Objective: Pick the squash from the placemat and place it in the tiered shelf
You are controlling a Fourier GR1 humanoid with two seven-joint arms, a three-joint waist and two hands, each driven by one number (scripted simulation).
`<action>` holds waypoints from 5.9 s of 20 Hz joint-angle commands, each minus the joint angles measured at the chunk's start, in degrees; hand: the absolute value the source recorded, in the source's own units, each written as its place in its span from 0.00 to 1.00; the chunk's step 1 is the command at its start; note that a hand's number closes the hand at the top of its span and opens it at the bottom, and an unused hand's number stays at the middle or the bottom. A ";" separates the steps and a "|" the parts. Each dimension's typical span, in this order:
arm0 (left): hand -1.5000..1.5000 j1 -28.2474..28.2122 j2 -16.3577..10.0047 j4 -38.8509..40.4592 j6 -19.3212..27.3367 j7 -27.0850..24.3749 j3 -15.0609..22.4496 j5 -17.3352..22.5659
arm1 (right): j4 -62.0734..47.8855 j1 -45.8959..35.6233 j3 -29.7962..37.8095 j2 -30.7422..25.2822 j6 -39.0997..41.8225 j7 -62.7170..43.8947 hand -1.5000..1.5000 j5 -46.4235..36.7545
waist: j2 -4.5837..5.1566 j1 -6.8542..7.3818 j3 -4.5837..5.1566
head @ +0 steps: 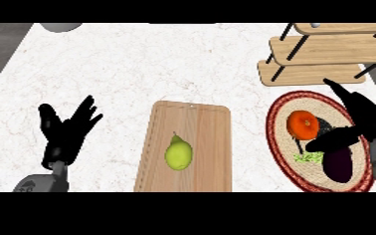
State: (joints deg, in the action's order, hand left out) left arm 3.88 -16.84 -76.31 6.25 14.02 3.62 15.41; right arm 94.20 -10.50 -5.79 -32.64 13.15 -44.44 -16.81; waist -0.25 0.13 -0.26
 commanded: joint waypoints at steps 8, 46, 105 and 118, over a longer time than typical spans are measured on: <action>0.50 -0.83 2.07 3.64 -3.87 -2.29 -3.30 -1.05 | -6.68 -1.94 -2.02 8.96 -2.57 0.96 0.00 -12.19 | 0.32 0.09 0.27; 0.50 -4.57 3.98 -3.07 -6.71 1.74 -7.30 -5.73 | -8.49 4.33 -3.02 17.45 -8.06 27.65 1.00 -24.37 | 0.05 -0.41 0.28; 0.50 -1.37 7.00 0.71 -7.17 0.98 -8.23 -8.88 | -41.91 -52.43 16.89 -14.43 9.55 34.74 1.00 -5.77 | 0.55 1.04 0.29; 0.50 -0.76 7.45 -3.76 -7.53 5.43 -7.06 -8.94 | -61.11 -57.51 16.52 -13.72 1.79 52.90 1.00 -12.65 | 0.81 1.73 0.23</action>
State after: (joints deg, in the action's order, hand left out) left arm 4.17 -10.09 -79.12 -0.68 18.47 -4.51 6.46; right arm 39.15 -66.63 10.29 -44.96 15.72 2.11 -28.15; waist 0.27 1.51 -0.17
